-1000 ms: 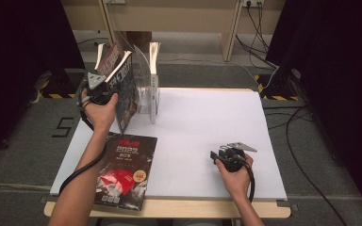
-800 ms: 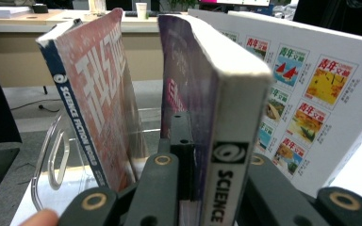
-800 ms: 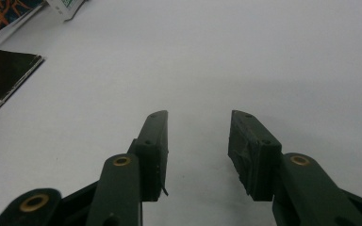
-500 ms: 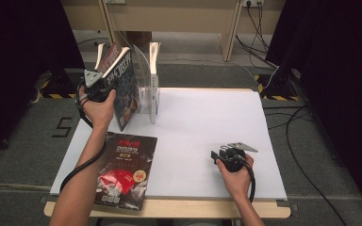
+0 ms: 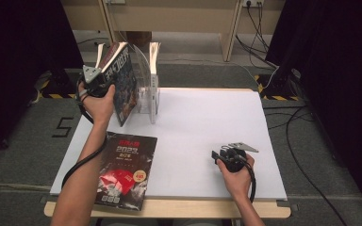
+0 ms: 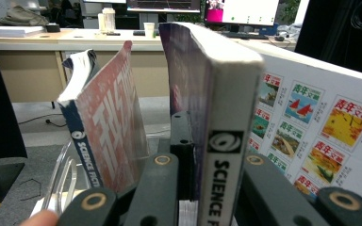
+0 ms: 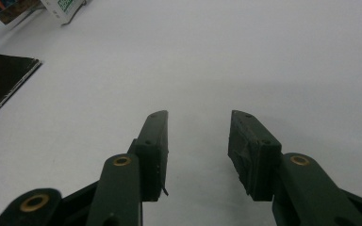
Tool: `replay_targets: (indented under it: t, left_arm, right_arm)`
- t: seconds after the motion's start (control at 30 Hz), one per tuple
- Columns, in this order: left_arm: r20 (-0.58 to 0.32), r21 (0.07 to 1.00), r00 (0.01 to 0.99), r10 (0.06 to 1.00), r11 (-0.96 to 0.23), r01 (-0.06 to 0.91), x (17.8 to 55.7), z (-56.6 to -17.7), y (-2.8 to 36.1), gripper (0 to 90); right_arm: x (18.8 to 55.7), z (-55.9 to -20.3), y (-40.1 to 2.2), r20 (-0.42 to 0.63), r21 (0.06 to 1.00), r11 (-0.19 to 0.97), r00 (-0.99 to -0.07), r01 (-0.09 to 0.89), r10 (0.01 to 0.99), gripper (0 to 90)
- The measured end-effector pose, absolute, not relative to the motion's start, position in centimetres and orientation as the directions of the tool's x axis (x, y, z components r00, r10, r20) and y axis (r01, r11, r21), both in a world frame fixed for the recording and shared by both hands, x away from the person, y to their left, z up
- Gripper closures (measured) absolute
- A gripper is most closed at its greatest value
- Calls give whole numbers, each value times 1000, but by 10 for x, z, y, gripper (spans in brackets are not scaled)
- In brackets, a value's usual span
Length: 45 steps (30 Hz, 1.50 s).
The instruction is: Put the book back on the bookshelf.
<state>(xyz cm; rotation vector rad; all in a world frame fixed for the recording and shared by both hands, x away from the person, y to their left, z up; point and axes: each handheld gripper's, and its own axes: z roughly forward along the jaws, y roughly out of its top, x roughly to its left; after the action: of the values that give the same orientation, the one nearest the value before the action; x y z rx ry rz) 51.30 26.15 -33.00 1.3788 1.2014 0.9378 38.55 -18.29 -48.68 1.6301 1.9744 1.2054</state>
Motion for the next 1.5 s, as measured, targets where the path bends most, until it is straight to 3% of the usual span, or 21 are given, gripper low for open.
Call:
replay_targets:
  t: [1.5]
  left_arm:
    - [-65, 994, 130, 989, 52, 101, 547, -317, 258, 825]
  right_arm:
    - [386, -488, -185, 272, 751, -7, -300, 660, 914, 584]
